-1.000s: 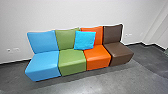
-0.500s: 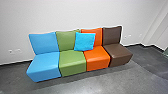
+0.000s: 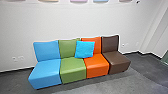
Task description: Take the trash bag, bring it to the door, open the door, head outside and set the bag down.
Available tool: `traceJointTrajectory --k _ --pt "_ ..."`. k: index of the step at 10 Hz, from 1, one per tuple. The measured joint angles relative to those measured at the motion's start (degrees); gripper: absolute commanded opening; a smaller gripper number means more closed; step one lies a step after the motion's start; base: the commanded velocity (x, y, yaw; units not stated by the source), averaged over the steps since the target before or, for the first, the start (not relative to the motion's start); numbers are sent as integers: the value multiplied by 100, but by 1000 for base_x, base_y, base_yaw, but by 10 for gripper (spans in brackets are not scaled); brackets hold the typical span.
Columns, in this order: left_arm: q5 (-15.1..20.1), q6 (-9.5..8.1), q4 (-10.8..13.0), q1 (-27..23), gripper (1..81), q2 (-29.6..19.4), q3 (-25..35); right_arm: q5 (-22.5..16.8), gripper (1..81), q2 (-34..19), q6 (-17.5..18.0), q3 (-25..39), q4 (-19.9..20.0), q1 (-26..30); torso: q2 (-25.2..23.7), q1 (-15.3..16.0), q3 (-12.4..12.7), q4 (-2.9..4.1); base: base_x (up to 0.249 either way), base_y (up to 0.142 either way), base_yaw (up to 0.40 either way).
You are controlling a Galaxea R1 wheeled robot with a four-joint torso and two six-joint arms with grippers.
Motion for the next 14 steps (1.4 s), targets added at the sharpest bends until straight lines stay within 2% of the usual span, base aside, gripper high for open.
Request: traceJointTrajectory --k 6,7,13,14 --pt "-22 1 20 141 10 69 0 -11 811 272 0 -379 -44 -113 1202 -796 1196 0 0 0 0" --pt "-26 1 20 141 10 63 0 -17 811 325 0 -413 -50 -128 1344 -898 1309 0 0 0 0" --pt "-26 9 24 174 10 107 -5 -48 811 471 2 -590 -56 -200 1425 -971 1395 0 0 0 0" --pt "-24 94 27 177 10 129 -5 -50 811 614 0 -757 -122 -205 1425 -971 1397 0 0 0 0"
